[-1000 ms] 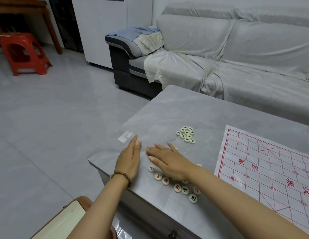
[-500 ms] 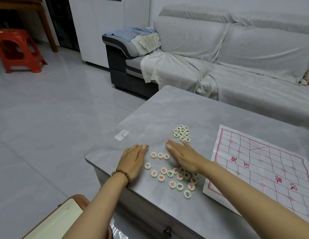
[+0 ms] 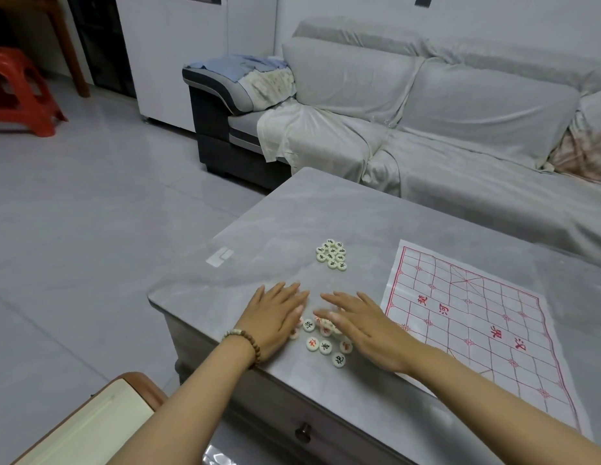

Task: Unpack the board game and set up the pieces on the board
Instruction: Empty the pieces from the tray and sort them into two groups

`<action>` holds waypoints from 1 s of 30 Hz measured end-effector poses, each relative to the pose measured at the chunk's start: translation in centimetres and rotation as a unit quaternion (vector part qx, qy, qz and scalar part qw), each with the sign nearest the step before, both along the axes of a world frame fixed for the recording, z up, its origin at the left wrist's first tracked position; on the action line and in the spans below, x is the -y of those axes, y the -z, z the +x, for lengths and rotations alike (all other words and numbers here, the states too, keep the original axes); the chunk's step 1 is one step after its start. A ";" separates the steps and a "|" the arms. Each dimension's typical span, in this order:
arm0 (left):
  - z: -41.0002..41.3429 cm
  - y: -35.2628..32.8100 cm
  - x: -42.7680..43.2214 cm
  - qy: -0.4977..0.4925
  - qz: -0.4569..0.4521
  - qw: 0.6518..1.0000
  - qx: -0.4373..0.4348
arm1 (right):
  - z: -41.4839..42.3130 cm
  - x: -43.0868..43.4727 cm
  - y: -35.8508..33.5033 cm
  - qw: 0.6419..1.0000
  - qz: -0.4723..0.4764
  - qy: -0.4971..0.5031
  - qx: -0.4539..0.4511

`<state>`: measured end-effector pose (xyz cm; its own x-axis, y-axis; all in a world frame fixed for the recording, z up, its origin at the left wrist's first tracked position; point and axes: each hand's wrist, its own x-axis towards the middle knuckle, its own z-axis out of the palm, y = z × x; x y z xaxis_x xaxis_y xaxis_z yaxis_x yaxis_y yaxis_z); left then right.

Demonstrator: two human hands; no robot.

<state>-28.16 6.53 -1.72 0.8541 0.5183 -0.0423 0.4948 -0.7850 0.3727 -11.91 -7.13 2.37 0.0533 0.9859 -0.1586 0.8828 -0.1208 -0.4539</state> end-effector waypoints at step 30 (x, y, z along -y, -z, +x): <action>-0.1 0.5 -0.9 -0.008 -0.001 1.000 0.024 | 3.7 -3.8 1.4 0.991 0.090 0.097 0.005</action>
<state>-28.22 7.39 -2.21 0.8466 0.5322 -0.0023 0.4892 -0.7765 0.3972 -8.24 -3.37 0.97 0.2445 0.9694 0.0201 0.8556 -0.2059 -0.4750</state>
